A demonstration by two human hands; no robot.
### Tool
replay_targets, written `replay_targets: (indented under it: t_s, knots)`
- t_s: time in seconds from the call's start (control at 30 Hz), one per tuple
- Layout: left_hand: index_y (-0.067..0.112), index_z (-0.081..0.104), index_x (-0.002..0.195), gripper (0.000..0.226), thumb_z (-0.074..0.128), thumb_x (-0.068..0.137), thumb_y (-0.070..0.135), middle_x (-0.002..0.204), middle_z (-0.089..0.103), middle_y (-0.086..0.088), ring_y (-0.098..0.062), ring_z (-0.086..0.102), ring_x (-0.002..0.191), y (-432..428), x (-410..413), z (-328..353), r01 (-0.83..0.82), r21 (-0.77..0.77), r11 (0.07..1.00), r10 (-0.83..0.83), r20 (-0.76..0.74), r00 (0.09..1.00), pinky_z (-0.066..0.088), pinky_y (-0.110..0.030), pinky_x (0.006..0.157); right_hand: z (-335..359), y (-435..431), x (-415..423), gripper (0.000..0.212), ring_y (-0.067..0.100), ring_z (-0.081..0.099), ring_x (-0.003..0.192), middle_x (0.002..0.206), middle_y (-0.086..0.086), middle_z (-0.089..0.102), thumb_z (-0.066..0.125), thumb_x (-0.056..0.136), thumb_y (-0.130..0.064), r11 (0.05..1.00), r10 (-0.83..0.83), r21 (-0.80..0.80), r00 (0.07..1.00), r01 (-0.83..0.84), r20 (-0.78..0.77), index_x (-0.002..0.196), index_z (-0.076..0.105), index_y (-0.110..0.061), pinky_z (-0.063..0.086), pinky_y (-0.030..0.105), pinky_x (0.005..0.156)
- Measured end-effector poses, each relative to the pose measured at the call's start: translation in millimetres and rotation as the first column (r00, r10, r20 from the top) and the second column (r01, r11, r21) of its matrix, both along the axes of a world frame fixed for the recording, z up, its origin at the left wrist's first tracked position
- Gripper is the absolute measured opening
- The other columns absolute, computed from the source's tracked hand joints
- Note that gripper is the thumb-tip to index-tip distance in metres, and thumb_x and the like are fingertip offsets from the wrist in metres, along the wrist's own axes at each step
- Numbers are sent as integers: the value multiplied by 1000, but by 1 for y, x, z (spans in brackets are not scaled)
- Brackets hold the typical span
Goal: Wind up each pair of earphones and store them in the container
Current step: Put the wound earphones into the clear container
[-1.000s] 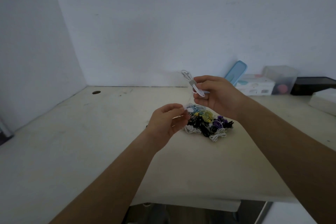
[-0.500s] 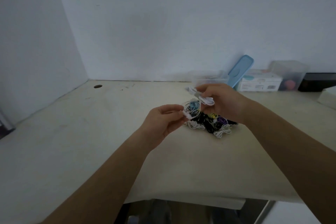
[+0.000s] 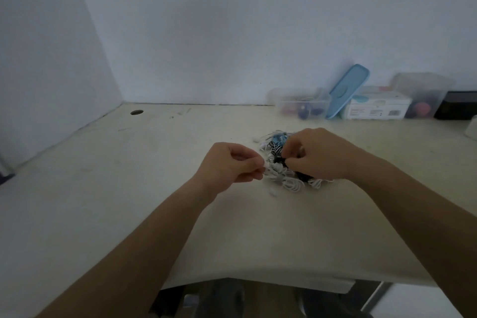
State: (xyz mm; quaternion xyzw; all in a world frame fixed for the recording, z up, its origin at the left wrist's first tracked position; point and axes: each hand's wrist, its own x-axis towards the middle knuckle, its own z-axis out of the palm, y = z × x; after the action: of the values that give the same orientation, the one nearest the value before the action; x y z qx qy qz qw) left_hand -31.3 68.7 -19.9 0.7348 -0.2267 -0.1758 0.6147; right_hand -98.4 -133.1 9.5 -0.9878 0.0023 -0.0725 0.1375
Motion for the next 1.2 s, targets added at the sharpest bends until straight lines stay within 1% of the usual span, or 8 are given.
replay_targets:
  t_s: [0.1,0.27,0.37,0.47,0.57,0.67,0.87,1.2]
  knots:
    - [8,74,91,11,69,91,17,85,77,-8,-15,72,73,-4,3,3,23,-86,996,-32,-98,995,58,-21,68,-2,10,3,15,-3,64,86,98,-18,66,69,86,-30,966,110,222,988,-132,112,100,67,-33,49,12,73]
    - [9,77,91,20,66,92,25,73,70,-2,-8,63,64,-10,11,9,6,-209,978,-54,-228,972,52,-16,59,-12,21,15,14,1,69,76,84,-12,73,74,86,-33,885,66,431,964,-176,257,96,72,-23,56,19,73]
    - [9,76,89,20,69,90,28,77,72,-2,-10,63,65,-12,17,12,-20,-189,982,-24,-231,973,51,-18,57,-15,23,21,13,13,73,72,80,-2,76,73,89,-23,757,10,625,959,-193,284,98,71,-13,61,29,73]
    - [9,74,91,27,68,91,35,84,76,-4,-12,67,67,-9,25,17,-36,-93,995,22,-150,988,51,-20,57,-16,24,27,7,24,71,67,77,8,74,69,92,-12,631,-14,748,961,-207,277,95,71,-6,62,37,71]
    - [13,74,95,26,66,93,37,89,77,-1,-12,69,70,1,38,22,-126,31,992,125,16,992,52,-20,59,-13,21,35,7,18,66,66,72,5,70,67,92,-10,465,-62,872,977,-152,203,95,72,-6,60,34,72]
    - [16,74,94,13,67,93,28,85,77,4,-8,68,67,16,55,20,-219,110,970,199,165,966,51,-17,56,-4,17,45,9,18,60,58,68,3,62,64,93,-8,262,-45,959,992,-103,119,95,73,-4,52,27,57]
    - [28,77,89,11,77,83,20,82,73,15,7,62,65,27,69,9,-185,441,878,-48,466,884,42,-4,58,-5,20,56,11,9,45,48,74,2,66,68,91,-12,370,19,929,999,27,-37,96,75,-5,35,19,39]
    - [32,76,85,9,81,78,28,82,69,15,-5,64,64,17,63,-4,-199,633,749,-173,476,863,42,-15,58,-27,16,55,13,13,46,52,77,6,66,64,93,-10,331,41,944,999,18,-34,99,74,-4,37,20,39]
